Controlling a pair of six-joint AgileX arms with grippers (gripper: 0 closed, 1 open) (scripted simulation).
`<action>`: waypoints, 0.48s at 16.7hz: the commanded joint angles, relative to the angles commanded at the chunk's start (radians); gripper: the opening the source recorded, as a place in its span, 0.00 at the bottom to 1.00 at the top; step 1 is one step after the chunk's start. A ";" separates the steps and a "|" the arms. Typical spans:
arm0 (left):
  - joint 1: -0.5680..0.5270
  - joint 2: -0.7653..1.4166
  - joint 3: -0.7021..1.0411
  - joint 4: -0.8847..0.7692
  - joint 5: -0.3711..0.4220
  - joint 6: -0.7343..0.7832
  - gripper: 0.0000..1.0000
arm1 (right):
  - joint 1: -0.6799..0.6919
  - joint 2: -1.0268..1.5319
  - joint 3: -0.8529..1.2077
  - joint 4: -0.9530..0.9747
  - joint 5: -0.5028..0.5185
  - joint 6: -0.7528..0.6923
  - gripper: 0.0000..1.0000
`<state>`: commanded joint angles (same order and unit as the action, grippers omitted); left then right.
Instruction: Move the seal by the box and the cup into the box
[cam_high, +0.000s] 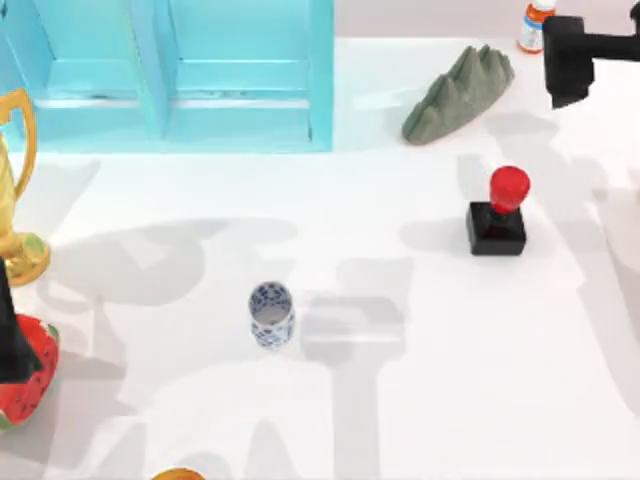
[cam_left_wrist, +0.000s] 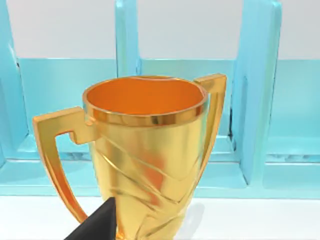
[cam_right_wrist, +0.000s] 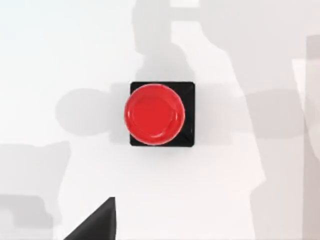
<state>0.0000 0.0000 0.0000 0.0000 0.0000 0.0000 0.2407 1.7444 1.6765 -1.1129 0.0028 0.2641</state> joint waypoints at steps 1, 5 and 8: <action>0.000 0.000 0.000 0.000 0.000 0.000 1.00 | 0.012 0.089 0.085 -0.055 0.000 0.011 1.00; 0.000 0.000 0.000 0.000 0.000 0.000 1.00 | 0.052 0.387 0.370 -0.242 0.001 0.049 1.00; 0.000 0.000 0.000 0.000 0.000 0.000 1.00 | 0.071 0.529 0.507 -0.331 0.002 0.068 1.00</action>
<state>0.0000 0.0000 0.0000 0.0000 0.0000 0.0000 0.3117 2.2738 2.1831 -1.4444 0.0045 0.3323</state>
